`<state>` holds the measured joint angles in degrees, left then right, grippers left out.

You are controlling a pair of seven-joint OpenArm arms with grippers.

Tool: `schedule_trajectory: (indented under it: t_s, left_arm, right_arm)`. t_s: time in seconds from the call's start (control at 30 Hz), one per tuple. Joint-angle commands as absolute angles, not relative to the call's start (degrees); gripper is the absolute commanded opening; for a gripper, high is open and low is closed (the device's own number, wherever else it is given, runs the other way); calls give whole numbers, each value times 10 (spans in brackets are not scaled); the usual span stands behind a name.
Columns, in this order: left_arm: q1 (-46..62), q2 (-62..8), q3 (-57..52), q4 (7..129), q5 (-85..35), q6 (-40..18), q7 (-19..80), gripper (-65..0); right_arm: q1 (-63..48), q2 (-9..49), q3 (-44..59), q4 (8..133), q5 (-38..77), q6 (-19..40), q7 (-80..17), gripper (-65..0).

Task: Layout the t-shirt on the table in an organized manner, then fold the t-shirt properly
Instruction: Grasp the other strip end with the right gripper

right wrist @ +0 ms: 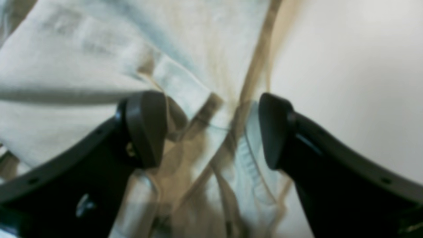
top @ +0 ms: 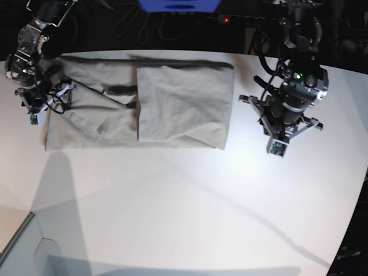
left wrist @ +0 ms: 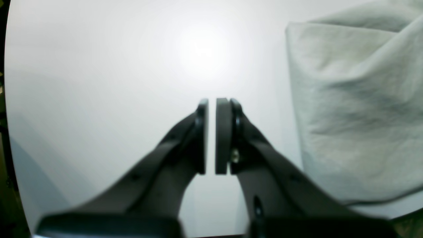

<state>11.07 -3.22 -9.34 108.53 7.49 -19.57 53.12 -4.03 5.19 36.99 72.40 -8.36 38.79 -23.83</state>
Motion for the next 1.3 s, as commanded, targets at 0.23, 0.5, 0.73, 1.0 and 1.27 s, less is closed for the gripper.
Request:
schedule_trajectory:
  t_s: [0.23,0.5,0.73,1.0,1.27]
  left_arm:
    - [119,-36,-95,1098,74,-195,518,-614]
    - [122,-38,-99,1106,77,-195,524,-614]
    - [132,-38,-198,1129,76,-195,524,-614]
    - [151,-38,-349,1130,74,-196,518,-614]
    - [155,-38,-410,1131,74,-196,518,-614]
  right_arm:
    - [-26,56,371,676,-95,400,-254,-212]
    - [-26,54,368,676,-95,400,-258,-518]
    - [-27,54,371,680,-95,400,-258,-650]
    - [-69,8,393,844,-96,400,-258,-650]
    - [-123,-58,342,1023,-95,400,-258,-650]
